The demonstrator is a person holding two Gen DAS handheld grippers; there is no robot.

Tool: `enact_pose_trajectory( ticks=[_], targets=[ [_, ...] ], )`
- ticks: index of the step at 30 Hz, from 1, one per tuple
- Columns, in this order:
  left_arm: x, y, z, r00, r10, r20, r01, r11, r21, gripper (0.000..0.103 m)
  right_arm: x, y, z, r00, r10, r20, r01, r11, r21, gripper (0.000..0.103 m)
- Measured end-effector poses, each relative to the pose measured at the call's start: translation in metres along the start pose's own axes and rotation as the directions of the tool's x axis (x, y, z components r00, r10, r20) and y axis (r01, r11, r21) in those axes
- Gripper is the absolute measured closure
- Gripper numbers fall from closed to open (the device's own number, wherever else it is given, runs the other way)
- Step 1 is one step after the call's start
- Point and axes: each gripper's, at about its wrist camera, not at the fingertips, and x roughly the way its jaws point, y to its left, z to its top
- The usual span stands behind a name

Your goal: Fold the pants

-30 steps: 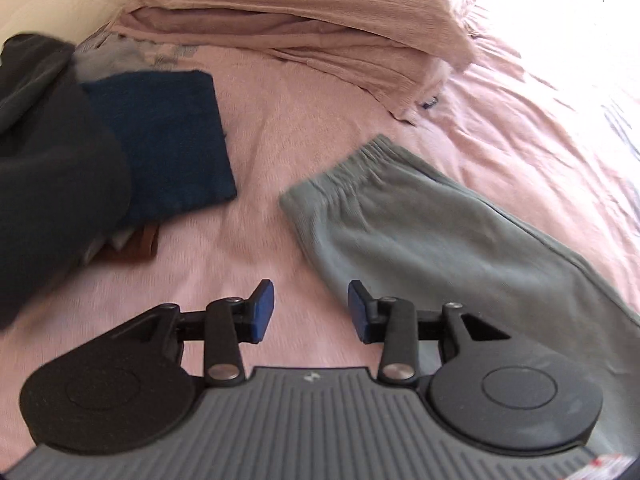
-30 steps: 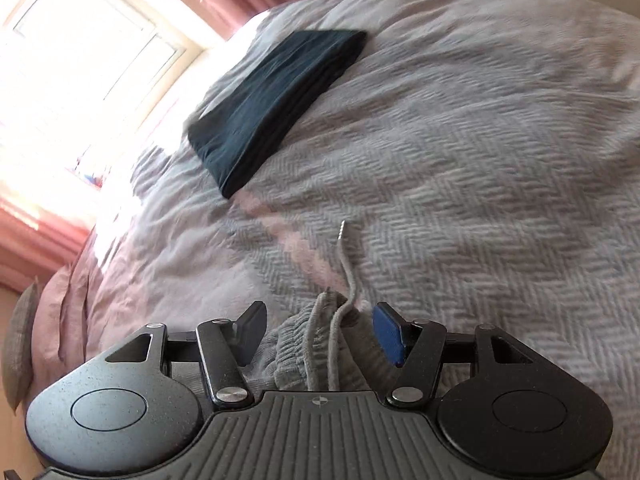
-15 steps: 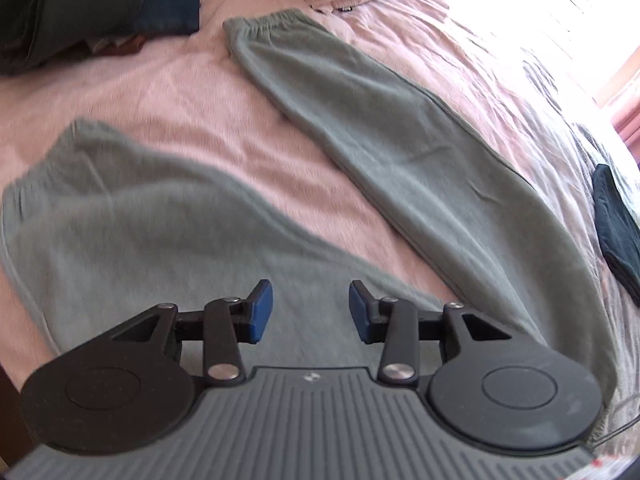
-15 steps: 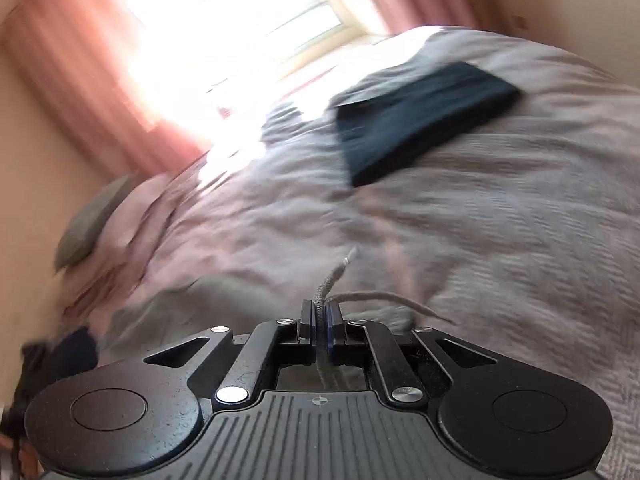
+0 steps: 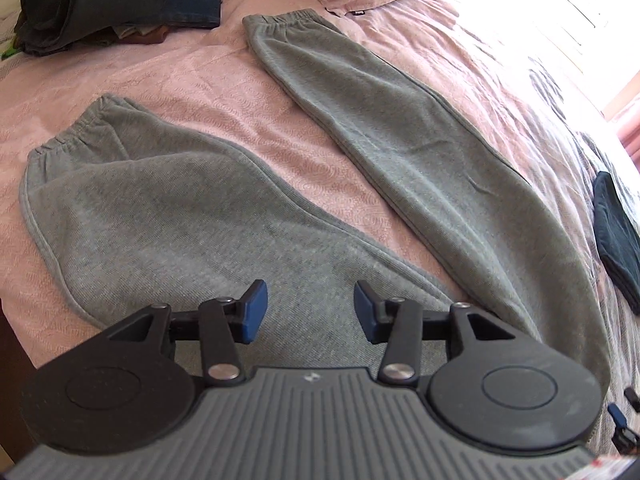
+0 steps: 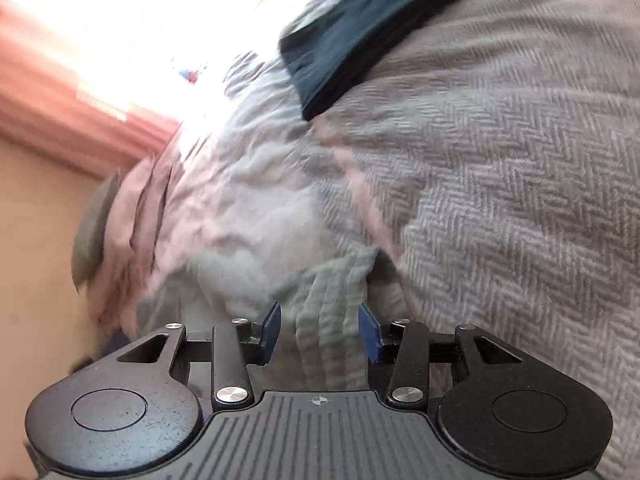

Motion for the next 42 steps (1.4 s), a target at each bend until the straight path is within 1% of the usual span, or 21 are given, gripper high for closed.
enact_pose_trajectory(
  ticks=[5,6,9,13,14,15,16,18,20,21,23,25,26,27,30,32,34,36,38,40,42],
  targets=[
    [0.0,-0.002,0.001,1.0,0.019,0.005,-0.019,1.0,0.015,0.059,0.044,-0.056,0.049,0.993,0.087,-0.083,-0.056,0.946,0.32,0.063],
    [-0.001,-0.001,0.001,1.0,0.022,0.007,-0.023,1.0,0.013,0.059,0.048,-0.066,0.051,0.986,0.139,-0.096,-0.097,0.929,0.356,0.063],
    [0.001,0.003,0.002,0.999,0.04,0.007,-0.04,0.999,-0.003,0.058,0.056,-0.073,0.052,0.965,0.237,-0.111,-0.18,0.909,0.376,0.063],
    [0.009,0.004,0.003,0.999,0.042,-0.01,-0.042,0.998,-0.037,0.058,0.077,-0.087,0.049,0.959,0.248,-0.139,-0.161,0.875,0.456,0.065],
    [0.01,0.002,0.003,0.999,0.039,-0.012,-0.04,0.999,-0.036,0.058,0.082,-0.095,0.047,0.959,0.253,-0.125,-0.155,0.843,0.515,0.073],
    [0.011,0.0,0.003,0.999,0.039,-0.012,-0.04,0.999,-0.032,0.058,0.084,-0.101,0.045,0.961,0.254,-0.107,-0.15,0.81,0.567,0.091],
    [0.012,-0.003,0.003,0.999,0.04,-0.013,-0.041,0.999,-0.023,0.058,0.083,-0.103,0.044,0.967,0.239,-0.089,-0.141,0.791,0.595,0.096],
    [0.011,-0.007,0.005,0.999,0.036,-0.012,-0.036,0.999,-0.015,0.058,0.065,-0.087,0.045,0.976,0.216,-0.008,-0.181,0.836,0.518,0.099],
    [0.009,-0.01,0.007,1.0,0.031,0.003,-0.031,0.999,-0.006,0.058,0.023,-0.05,0.044,0.959,0.229,0.166,-0.269,0.918,0.292,0.1],
    [0.008,-0.012,0.008,0.999,0.032,0.012,-0.032,0.999,-0.003,0.058,-0.008,-0.03,0.036,0.916,0.263,0.303,-0.319,0.935,0.153,0.1],
    [0.009,-0.014,0.009,0.999,0.027,0.02,-0.026,1.0,-0.006,0.058,-0.054,0.001,0.022,0.854,0.3,0.425,-0.295,0.952,-0.079,0.1],
    [0.015,-0.017,0.008,1.0,0.016,0.005,-0.016,1.0,-0.019,0.058,-0.064,0.018,0.01,0.843,0.262,0.469,-0.159,0.956,-0.248,0.1],
    [0.019,-0.018,0.007,1.0,0.007,-0.007,-0.007,1.0,-0.025,0.058,-0.057,0.015,0.01,0.853,0.199,0.482,-0.076,0.962,-0.262,0.1],
    [0.022,-0.021,0.005,1.0,-0.004,-0.019,0.003,1.0,-0.029,0.058,-0.035,0.004,0.018,0.879,0.08,0.469,0.007,0.983,-0.181,0.098],
    [0.026,-0.033,-0.002,0.999,-0.031,-0.031,0.031,1.0,0.003,0.058,0.018,-0.053,0.059,0.945,-0.047,0.324,0.01,0.994,0.113,0.093],
    [0.025,-0.038,-0.006,0.999,-0.033,-0.025,0.034,0.999,0.036,0.058,0.031,-0.065,0.081,0.965,-0.05,0.259,0.007,0.986,0.165,0.091],
    [0.025,-0.039,-0.009,0.999,-0.025,-0.028,0.026,0.998,0.054,0.058,0.023,-0.068,0.089,0.975,-0.037,0.221,0.004,0.989,0.145,0.087],
    [0.025,-0.035,-0.011,0.999,-0.025,-0.035,0.027,0.999,0.04,0.058,0.006,-0.06,0.08,0.972,-0.054,0.229,0.037,0.996,0.077,0.075],
    [0.025,-0.03,-0.011,0.999,-0.028,-0.04,0.029,0.999,0.013,0.058,-0.023,-0.054,0.055,0.967,-0.089,0.24,0.089,0.996,0.008,0.054],
    [0.024,-0.027,-0.013,0.998,-0.034,-0.043,0.033,0.999,-0.005,0.058,-0.043,-0.054,0.03,0.978,-0.054,0.202,0.068,0.996,-0.064,0.053],
    [0.024,-0.027,-0.015,0.998,-0.034,-0.047,0.034,0.999,-0.008,0.058,-0.05,-0.049,0.003,0.995,0.021,0.094,-0.009,0.992,-0.128,0.054]
  ],
)
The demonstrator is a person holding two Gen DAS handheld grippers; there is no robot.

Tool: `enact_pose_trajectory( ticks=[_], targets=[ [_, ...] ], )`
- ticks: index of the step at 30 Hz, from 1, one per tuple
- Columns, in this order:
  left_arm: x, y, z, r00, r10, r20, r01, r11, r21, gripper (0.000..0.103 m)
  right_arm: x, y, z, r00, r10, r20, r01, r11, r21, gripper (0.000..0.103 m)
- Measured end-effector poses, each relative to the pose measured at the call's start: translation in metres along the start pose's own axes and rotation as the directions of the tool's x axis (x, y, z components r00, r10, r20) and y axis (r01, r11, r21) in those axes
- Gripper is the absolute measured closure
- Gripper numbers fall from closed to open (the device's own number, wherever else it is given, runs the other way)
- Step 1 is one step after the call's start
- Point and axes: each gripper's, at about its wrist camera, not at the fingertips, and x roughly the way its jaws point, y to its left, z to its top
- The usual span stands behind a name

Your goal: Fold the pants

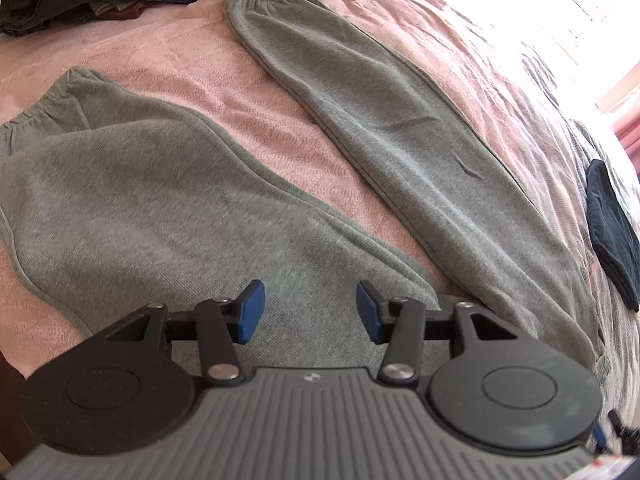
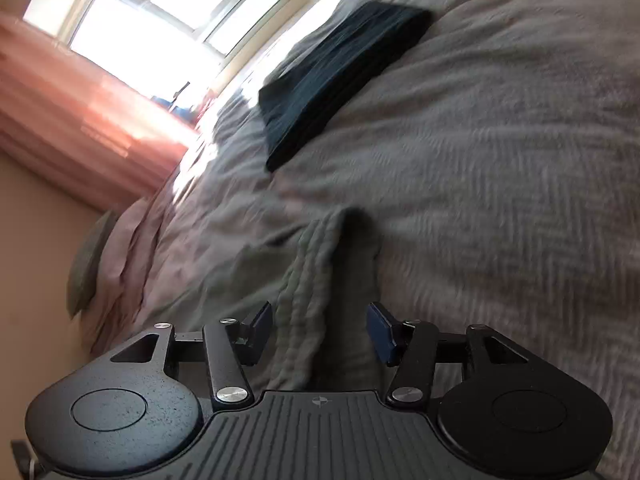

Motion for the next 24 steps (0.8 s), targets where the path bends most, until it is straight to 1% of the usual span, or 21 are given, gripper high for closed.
enact_pose_trajectory(
  ticks=[2,5,6,7,8,9,10,11,12,13,14,15,16,17,18,20,21,22,23,24],
  targets=[
    [0.001,-0.002,-0.003,1.0,0.0,-0.004,0.0,1.0,0.006,0.058,0.004,-0.001,-0.014,0.997,0.027,-0.071,-0.029,0.999,-0.019,0.054],
    [0.001,-0.008,-0.007,1.0,-0.005,-0.013,0.005,1.0,0.019,0.058,0.021,-0.006,-0.022,0.992,0.059,-0.112,-0.058,0.998,0.011,0.054],
    [0.001,-0.009,-0.009,1.0,-0.005,-0.013,0.006,1.0,0.027,0.058,0.022,-0.007,-0.024,0.992,0.078,-0.103,-0.077,0.997,0.022,0.058],
    [0.0,-0.011,-0.01,1.0,-0.005,-0.012,0.005,0.999,0.034,0.058,0.026,-0.006,-0.023,0.988,0.112,-0.106,-0.11,0.994,0.029,0.065],
    [0.0,-0.012,-0.01,1.0,-0.005,-0.012,0.005,0.999,0.04,0.058,0.032,-0.003,-0.023,0.982,0.135,-0.129,-0.132,0.991,0.026,0.081],
    [0.0,-0.012,-0.011,1.0,-0.004,-0.012,0.005,0.999,0.043,0.058,0.037,0.003,-0.023,0.979,0.129,-0.16,-0.13,0.992,0.003,0.087],
    [0.0,-0.012,-0.012,1.0,-0.001,-0.013,0.002,0.999,0.042,0.058,0.038,0.01,-0.024,0.978,0.115,-0.176,-0.124,0.991,-0.041,0.095],
    [0.0,-0.012,-0.012,1.0,0.0,-0.015,0.001,0.999,0.04,0.058,0.038,0.018,-0.025,0.98,0.088,-0.178,-0.106,0.99,-0.095,0.098],
    [0.0,-0.012,-0.013,1.0,-0.003,-0.016,0.004,0.999,0.038,0.058,0.036,0.024,-0.024,0.986,0.046,-0.161,-0.068,0.989,-0.134,0.099],
    [-0.002,-0.012,-0.014,1.0,-0.005,-0.011,0.006,0.999,0.041,0.058,0.028,0.028,-0.021,0.992,0.015,-0.128,-0.035,0.987,-0.159,0.1],
    [-0.003,-0.012,-0.014,1.0,-0.004,-0.006,0.004,0.999,0.048,0.058,0.018,0.028,-0.018,0.997,-0.008,-0.08,-0.005,0.987,-0.16,0.1],
    [-0.003,-0.012,-0.015,1.0,0.002,-0.004,-0.002,0.998,0.059,0.058,0.012,0.024,-0.017,0.998,-0.05,-0.038,0.043,0.988,-0.151,0.1],
    [-0.001,-0.012,-0.016,1.0,0.011,-0.006,-0.01,0.998,0.065,0.058,0.014,0.019,-0.018,0.993,-0.113,-0.028,0.108,0.983,-0.149,0.1],
    [0.001,-0.012,-0.017,1.0,0.016,-0.012,-0.015,0.998,0.065,0.058,0.022,0.009,-0.021,0.984,-0.169,-0.062,0.161,0.98,-0.121,0.1],
    [0.002,-0.01,-0.018,1.0,0.018,-0.024,-0.016,0.998,0.061,0.058,0.033,-0.003,-0.025,0.979,-0.176,-0.108,0.165,0.981,-0.097,0.1],
    [0.002,-0.008,-0.021,1.0,0.009,-0.028,-0.007,0.998,0.056,0.058,0.03,-0.004,-0.021,0.982,-0.155,-0.109,0.149,0.987,-0.062,0.098],
    [0.001,-0.008,-0.022,1.0,0.009,-0.025,-0.007,0.998,0.061,0.058,0.022,-0.004,-0.019,0.985,-0.142,-0.102,0.141,0.99,-0.024,0.091],
    [0.001,-0.007,-0.024,1.0,0.016,-0.026,-0.015,0.998,0.067,0.058,0.012,-0.003,-0.02,0.985,-0.147,-0.089,0.148,0.989,0.005,0.083],
    [0.001,-0.005,-0.025,0.999,0.02,-0.029,-0.018,0.998,0.067,0.058,-0.001,-0.003,-0.023,0.985,-0.159,-0.072,0.162,0.986,0.027,0.061],
    [0.001,-0.003,-0.026,0.999,0.019,-0.032,-0.017,0.998,0.06,0.058,-0.021,-0.004,-0.029,0.986,-0.162,-0.046,0.164,0.985,0.053,0.043]
  ],
)
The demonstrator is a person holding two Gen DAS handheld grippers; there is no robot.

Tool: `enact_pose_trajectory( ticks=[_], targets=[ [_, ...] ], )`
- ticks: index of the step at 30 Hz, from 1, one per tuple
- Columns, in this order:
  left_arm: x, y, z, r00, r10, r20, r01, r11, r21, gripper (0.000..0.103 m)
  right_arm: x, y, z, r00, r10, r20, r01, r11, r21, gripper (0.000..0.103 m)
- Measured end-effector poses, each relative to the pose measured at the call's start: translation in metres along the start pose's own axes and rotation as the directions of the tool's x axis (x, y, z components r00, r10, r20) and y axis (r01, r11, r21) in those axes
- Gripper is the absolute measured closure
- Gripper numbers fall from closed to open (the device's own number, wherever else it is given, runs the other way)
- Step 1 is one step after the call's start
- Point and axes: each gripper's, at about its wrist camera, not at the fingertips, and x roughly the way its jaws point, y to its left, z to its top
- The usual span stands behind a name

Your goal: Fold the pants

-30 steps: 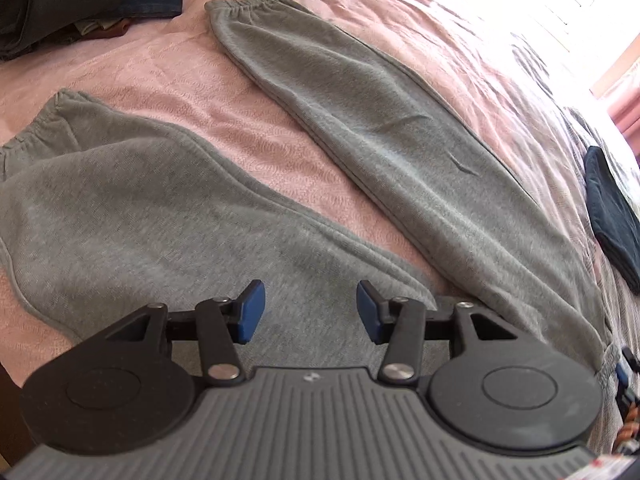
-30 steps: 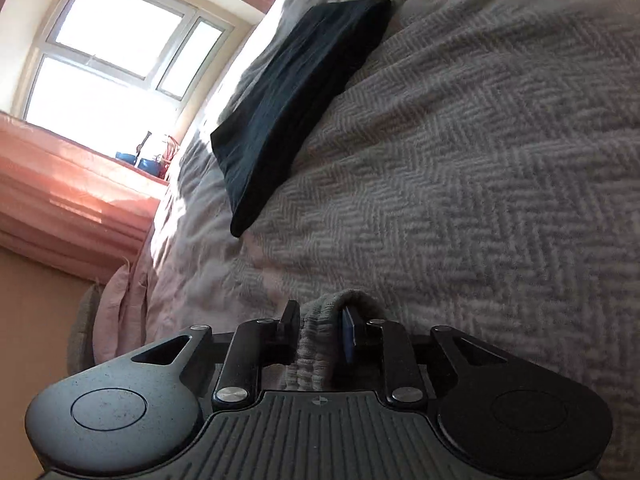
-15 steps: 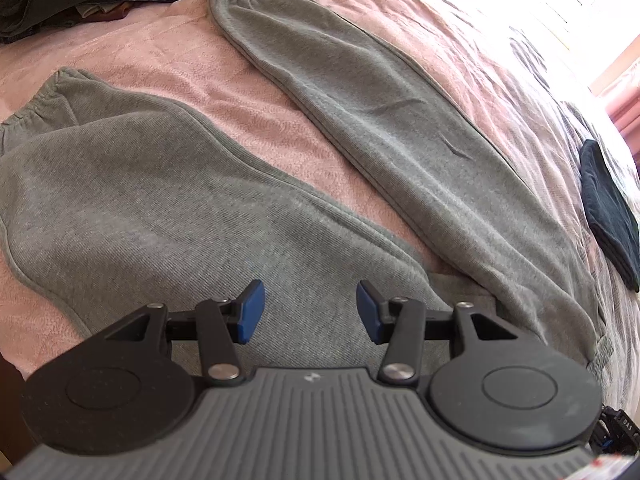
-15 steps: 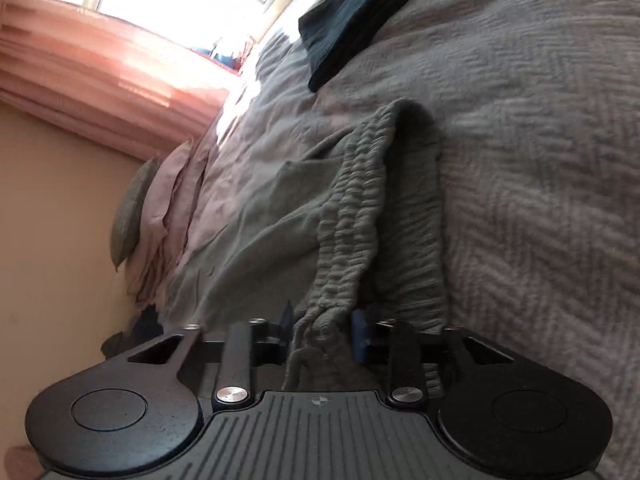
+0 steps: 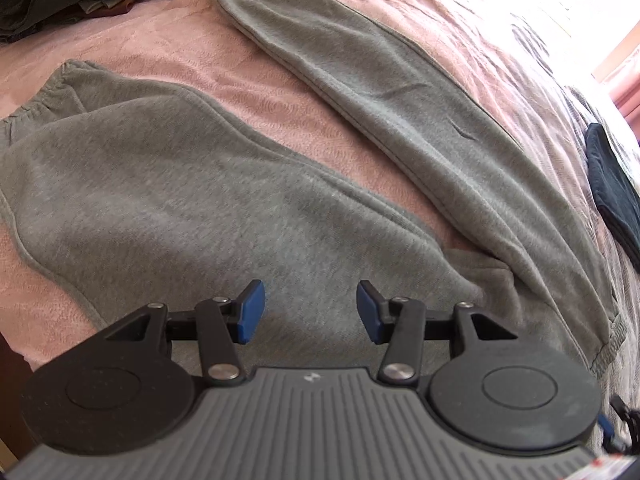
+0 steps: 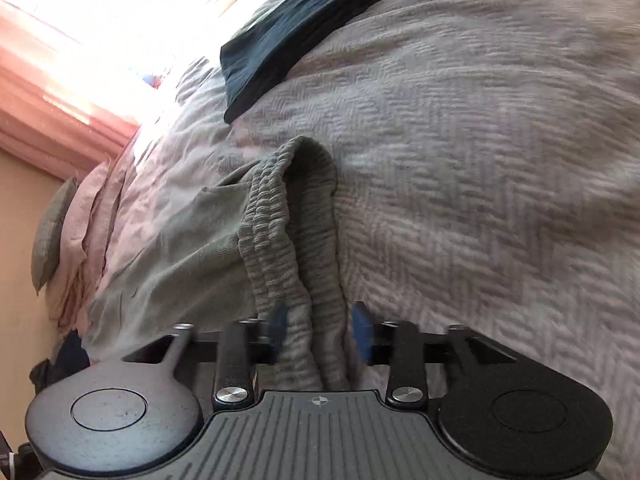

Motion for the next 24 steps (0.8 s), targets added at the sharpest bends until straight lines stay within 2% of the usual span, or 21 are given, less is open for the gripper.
enact_pose_trajectory(
  ticks=[2,6,8,10,11,12,13,15,17,18,20,24],
  targets=[
    [0.0,0.004,-0.001,1.0,-0.005,-0.007,0.005,1.0,-0.019,0.058,-0.033,-0.011,-0.024,0.999,0.017,0.028,-0.018,0.998,0.066,0.038],
    [0.001,0.007,-0.002,1.0,-0.011,-0.012,0.011,1.0,-0.023,0.057,-0.067,-0.031,-0.08,0.997,0.074,-0.03,-0.065,0.972,0.227,0.038],
    [0.003,0.008,-0.003,1.0,-0.012,-0.022,0.011,1.0,-0.015,0.057,-0.064,-0.033,-0.102,0.994,0.101,-0.038,-0.086,0.954,0.287,0.039],
    [0.005,0.008,-0.005,0.999,-0.02,-0.028,0.019,1.0,-0.007,0.057,-0.052,-0.033,-0.115,0.989,0.146,-0.002,-0.137,0.93,0.341,0.039],
    [0.005,0.008,-0.006,0.999,-0.021,-0.031,0.021,1.0,-0.002,0.057,-0.042,-0.032,-0.119,0.986,0.164,0.019,-0.16,0.917,0.366,0.045],
    [0.005,0.01,-0.007,0.999,-0.024,-0.033,0.024,1.0,0.003,0.057,-0.033,-0.03,-0.122,0.987,0.156,0.027,-0.155,0.91,0.386,0.069],
    [0.005,0.012,-0.008,0.999,-0.025,-0.034,0.025,1.0,0.007,0.057,-0.025,-0.028,-0.124,0.99,0.135,0.036,-0.138,0.902,0.408,0.083],
    [0.002,0.019,-0.007,0.999,-0.019,-0.037,0.02,1.0,0.014,0.058,-0.029,-0.022,-0.127,0.995,0.082,0.063,-0.101,0.895,0.433,0.085],
    [-0.004,0.033,-0.006,1.0,-0.012,-0.018,0.012,0.999,0.035,0.057,-0.053,-0.011,-0.123,0.993,0.02,0.116,-0.06,0.935,0.349,0.086],
    [-0.006,0.041,-0.005,1.0,0.007,-0.005,-0.007,0.999,0.054,0.057,-0.061,-0.014,-0.123,0.993,-0.02,0.116,-0.02,0.943,0.332,0.086],
    [-0.006,0.06,-0.003,0.998,0.068,0.011,-0.068,0.993,0.093,0.057,-0.054,-0.021,-0.121,0.997,-0.066,0.048,0.046,0.94,0.339,0.086],
    [-0.007,0.097,0.005,0.987,0.147,0.066,-0.156,0.975,0.158,0.057,-0.044,0.006,-0.116,0.983,-0.183,0.026,0.171,0.953,0.249,0.081]
  ],
)
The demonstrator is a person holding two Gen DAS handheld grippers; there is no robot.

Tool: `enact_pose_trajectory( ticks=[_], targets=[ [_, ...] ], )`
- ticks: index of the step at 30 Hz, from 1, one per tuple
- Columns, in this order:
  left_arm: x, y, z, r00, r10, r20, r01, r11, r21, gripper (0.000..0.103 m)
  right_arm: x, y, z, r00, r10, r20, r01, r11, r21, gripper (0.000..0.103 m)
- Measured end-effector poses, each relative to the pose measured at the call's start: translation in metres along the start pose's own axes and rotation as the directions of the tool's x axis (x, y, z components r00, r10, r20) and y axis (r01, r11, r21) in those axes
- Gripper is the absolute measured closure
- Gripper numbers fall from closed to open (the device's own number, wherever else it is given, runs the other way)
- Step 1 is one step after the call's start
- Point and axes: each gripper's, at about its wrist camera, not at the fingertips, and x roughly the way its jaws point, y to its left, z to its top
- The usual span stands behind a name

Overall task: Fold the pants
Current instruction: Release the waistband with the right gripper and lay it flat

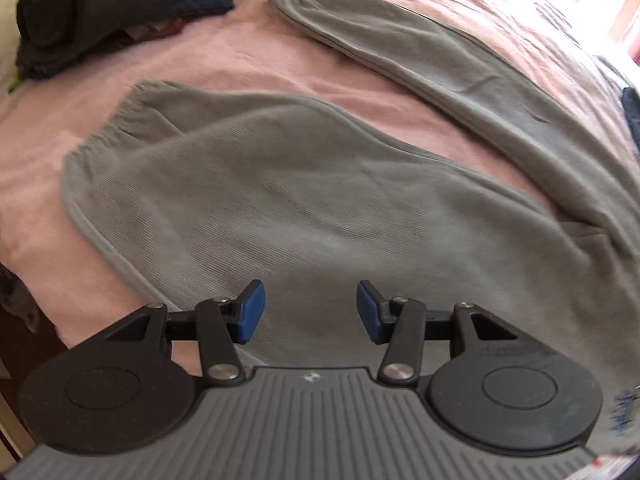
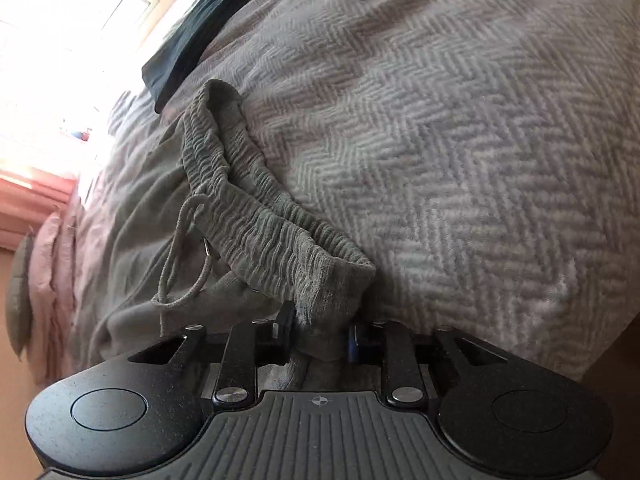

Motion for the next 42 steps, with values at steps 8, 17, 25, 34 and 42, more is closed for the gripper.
enact_pose_trajectory(
  ticks=[8,17,25,34,42],
  targets=[
    [0.032,0.031,0.013,0.99,-0.01,0.144,-0.031,0.958,0.283,0.058,-0.023,-0.001,-0.023,0.995,-0.055,0.086,0.045,0.993,0.112,0.074],
    [0.048,0.182,0.079,0.97,0.115,0.213,-0.138,0.986,0.098,0.066,-0.059,0.038,-0.053,0.949,-0.263,0.173,0.257,0.965,0.055,0.07],
    [0.097,0.196,0.139,0.986,-0.067,0.153,0.032,0.975,0.219,0.041,-0.053,0.065,-0.09,0.94,-0.3,0.161,0.283,0.952,0.116,0.07],
    [0.112,0.193,0.122,0.958,0.011,0.285,-0.092,0.958,0.271,0.077,-0.044,0.087,-0.102,0.916,-0.356,0.182,0.366,0.931,-0.019,0.07],
    [0.078,0.187,0.127,0.939,0.15,0.308,-0.243,0.926,0.288,0.035,-0.06,0.114,-0.11,0.886,-0.362,0.289,0.423,0.888,-0.184,0.07]
  ],
)
